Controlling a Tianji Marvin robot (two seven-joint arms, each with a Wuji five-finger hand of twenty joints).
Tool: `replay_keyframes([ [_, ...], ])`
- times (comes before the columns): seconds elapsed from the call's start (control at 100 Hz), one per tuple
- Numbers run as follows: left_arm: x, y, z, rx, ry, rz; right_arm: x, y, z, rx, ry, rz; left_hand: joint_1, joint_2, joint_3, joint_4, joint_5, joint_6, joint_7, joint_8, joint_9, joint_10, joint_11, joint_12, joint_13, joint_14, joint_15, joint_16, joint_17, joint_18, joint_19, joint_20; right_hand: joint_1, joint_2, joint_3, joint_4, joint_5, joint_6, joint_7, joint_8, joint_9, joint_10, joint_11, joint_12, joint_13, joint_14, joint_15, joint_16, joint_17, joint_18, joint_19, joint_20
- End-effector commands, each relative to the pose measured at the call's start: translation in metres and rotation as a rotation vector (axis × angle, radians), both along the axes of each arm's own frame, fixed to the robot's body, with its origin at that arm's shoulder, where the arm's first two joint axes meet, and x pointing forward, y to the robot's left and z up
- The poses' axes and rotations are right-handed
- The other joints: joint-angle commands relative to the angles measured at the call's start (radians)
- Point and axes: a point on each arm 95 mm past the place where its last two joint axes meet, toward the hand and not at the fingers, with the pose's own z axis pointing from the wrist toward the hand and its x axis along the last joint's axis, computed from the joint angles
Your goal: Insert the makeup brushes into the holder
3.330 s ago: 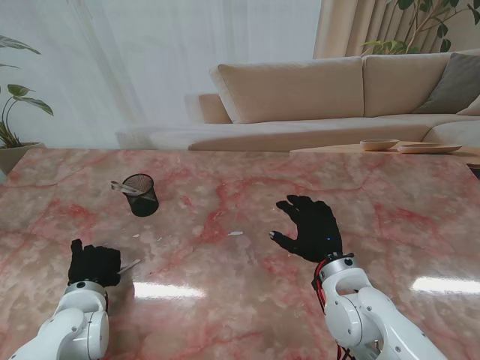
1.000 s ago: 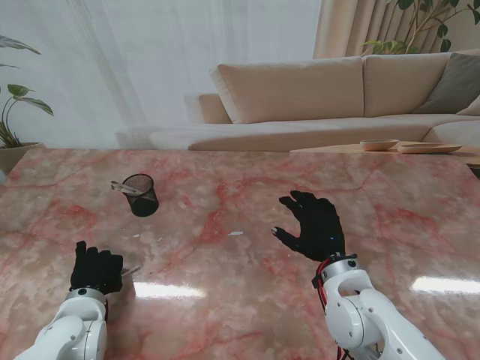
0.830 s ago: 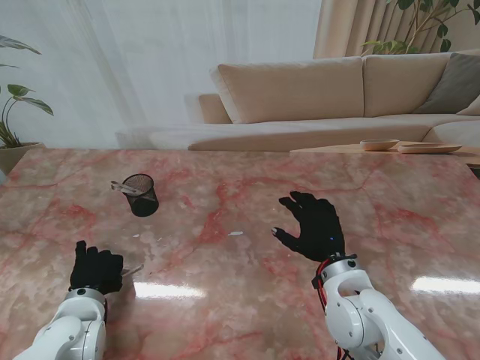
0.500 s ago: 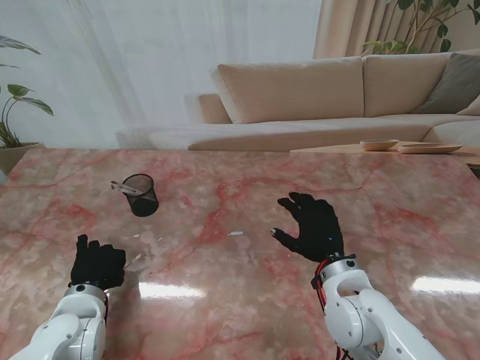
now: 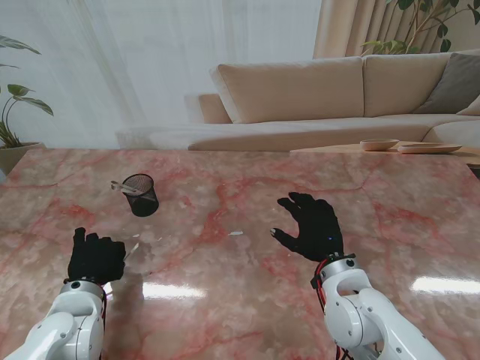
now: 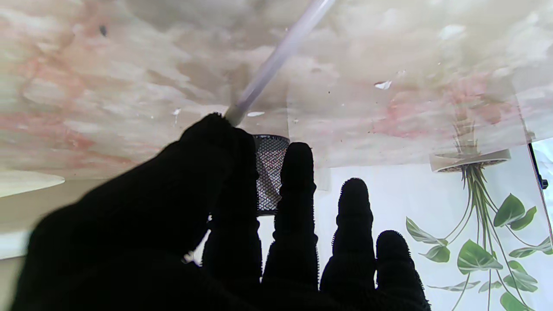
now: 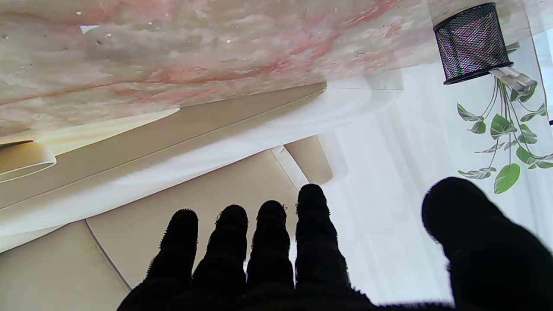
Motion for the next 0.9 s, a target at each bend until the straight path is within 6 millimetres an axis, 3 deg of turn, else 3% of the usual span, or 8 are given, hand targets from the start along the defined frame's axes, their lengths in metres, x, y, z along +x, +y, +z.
replay_keyframes([
  [0.0, -0.002, -0.003, 0.004, -0.011, -0.017, -0.004, -0.002, 0.000, -0.004, 0.000, 0.022, -0.003, 0.018, 0.049, -0.006, -0.008, 0.045, -0.083, 0.054, 0.039, 0.046, 0.008, -0.011, -0.001, 0.021, -0.010, -0.024, 0.007, -0.003, -0.015, -0.027, -0.010, -0.011, 0.005, 0.005, 0.007, -0.006, -0.011, 0.008, 0.006, -0.002, 0.000, 0.005, 0.017, 0.005, -0.013, 0.003, 0.025, -0.023, 0.006, 0.002, 0.013],
  [0.5, -0.005, -0.003, 0.033, -0.154, -0.153, 0.032, -0.002, -0.001, -0.004, -0.002, 0.022, -0.004, 0.030, 0.058, -0.023, -0.006, 0.038, -0.080, 0.057, 0.044, 0.056, 0.001, -0.014, 0.077, 0.026, -0.008, -0.018, 0.014, -0.002, -0.024, -0.028, -0.013, -0.012, 0.007, 0.001, 0.005, -0.005, -0.011, 0.008, 0.006, -0.003, 0.001, 0.004, 0.017, 0.004, -0.012, 0.002, 0.025, -0.022, 0.007, 0.002, 0.013],
  [0.89, 0.004, -0.002, 0.069, -0.258, -0.296, 0.052, -0.001, 0.000, -0.003, -0.009, 0.025, 0.001, 0.037, 0.068, -0.039, -0.003, 0.029, -0.084, 0.058, 0.045, 0.050, -0.006, -0.024, 0.094, 0.019, -0.013, -0.023, 0.014, 0.001, -0.032, -0.040, -0.029, -0.013, 0.011, -0.003, 0.004, -0.006, -0.011, 0.008, 0.005, -0.005, 0.000, 0.003, 0.017, 0.003, -0.013, 0.001, 0.025, -0.023, 0.007, 0.002, 0.013],
])
